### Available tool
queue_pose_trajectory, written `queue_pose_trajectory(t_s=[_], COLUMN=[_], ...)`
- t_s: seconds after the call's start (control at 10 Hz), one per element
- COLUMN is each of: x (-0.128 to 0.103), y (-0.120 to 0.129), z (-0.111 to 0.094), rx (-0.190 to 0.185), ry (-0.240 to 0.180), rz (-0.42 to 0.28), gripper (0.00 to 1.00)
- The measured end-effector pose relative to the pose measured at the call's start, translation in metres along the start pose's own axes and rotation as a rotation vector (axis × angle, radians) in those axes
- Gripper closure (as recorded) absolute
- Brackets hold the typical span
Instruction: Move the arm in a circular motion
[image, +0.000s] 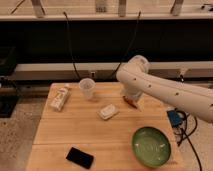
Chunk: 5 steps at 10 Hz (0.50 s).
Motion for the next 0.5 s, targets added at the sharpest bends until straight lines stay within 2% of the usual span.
queue_pose_trajectory(t_s=[0.5], x=[0.0007], y=[0.0024], z=[0.0035], rx=[0.004], ry=[0.0], rz=[-0.043], gripper=[0.2])
